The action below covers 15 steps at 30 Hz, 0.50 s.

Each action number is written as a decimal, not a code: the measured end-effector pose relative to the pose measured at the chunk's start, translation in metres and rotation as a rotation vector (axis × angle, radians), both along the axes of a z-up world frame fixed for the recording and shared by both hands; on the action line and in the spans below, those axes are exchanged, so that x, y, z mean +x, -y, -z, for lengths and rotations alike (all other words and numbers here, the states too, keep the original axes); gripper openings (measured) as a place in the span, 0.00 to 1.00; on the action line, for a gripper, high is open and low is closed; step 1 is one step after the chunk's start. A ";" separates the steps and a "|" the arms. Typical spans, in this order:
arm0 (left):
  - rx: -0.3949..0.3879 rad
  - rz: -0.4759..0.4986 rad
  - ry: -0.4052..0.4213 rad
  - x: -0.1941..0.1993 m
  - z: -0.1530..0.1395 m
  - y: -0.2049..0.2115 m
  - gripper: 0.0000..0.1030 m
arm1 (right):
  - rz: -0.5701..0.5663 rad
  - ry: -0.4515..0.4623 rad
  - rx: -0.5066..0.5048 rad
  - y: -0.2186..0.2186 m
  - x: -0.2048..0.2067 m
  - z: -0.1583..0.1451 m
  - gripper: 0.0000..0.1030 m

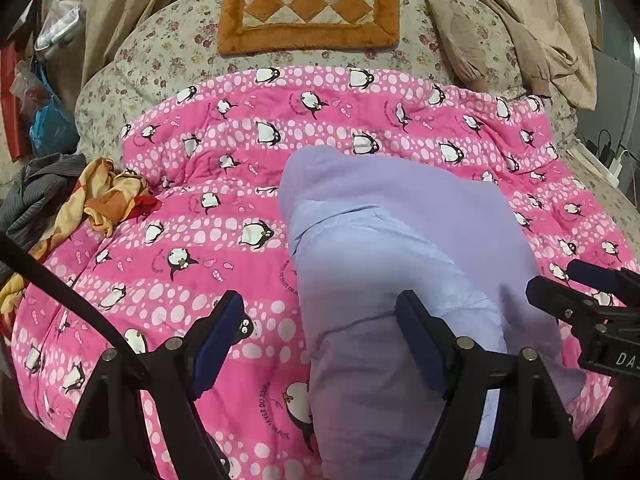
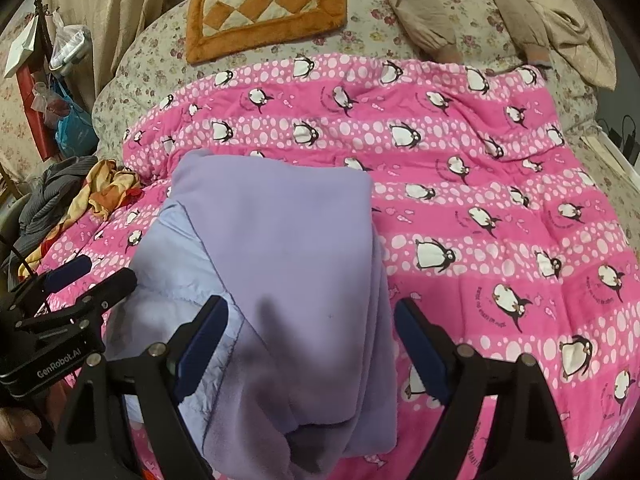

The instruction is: Fold large clothes

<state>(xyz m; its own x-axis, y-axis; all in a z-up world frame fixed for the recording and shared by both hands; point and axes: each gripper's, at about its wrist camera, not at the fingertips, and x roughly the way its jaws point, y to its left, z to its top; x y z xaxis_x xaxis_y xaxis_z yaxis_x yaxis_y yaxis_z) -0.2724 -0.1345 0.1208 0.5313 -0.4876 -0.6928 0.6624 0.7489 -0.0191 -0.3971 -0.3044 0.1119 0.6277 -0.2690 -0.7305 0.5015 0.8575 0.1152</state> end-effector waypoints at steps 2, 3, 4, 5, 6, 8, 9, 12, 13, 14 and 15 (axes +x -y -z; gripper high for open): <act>-0.001 -0.002 -0.002 0.000 0.001 -0.001 0.50 | -0.003 -0.001 0.003 0.000 0.001 0.000 0.85; -0.002 -0.001 -0.004 0.001 0.002 -0.001 0.50 | -0.005 -0.001 0.002 0.001 0.001 0.000 0.85; -0.002 -0.001 -0.003 0.001 0.002 -0.002 0.50 | -0.006 -0.001 0.000 0.000 0.001 0.000 0.85; 0.001 -0.002 0.000 0.001 0.002 -0.001 0.50 | -0.007 0.000 -0.001 0.000 0.001 0.000 0.85; 0.002 -0.001 0.000 0.002 0.002 -0.002 0.50 | -0.007 0.001 -0.001 0.000 0.002 0.001 0.85; 0.002 -0.001 -0.002 0.002 0.003 -0.002 0.50 | -0.007 0.000 0.001 0.000 0.002 0.001 0.85; 0.001 -0.002 -0.002 0.002 0.003 -0.002 0.50 | -0.007 -0.002 0.003 -0.001 0.003 0.002 0.85; -0.001 -0.001 -0.005 0.002 0.004 -0.003 0.50 | -0.010 -0.007 0.005 -0.001 0.004 0.003 0.85; -0.001 -0.001 -0.005 0.002 0.004 -0.003 0.50 | -0.010 -0.008 0.006 -0.002 0.004 0.003 0.85; -0.001 -0.002 -0.004 0.002 0.004 -0.003 0.50 | -0.011 -0.007 0.006 -0.002 0.004 0.003 0.85; -0.001 -0.002 -0.005 0.002 0.004 -0.003 0.50 | -0.012 -0.006 0.006 -0.002 0.004 0.003 0.85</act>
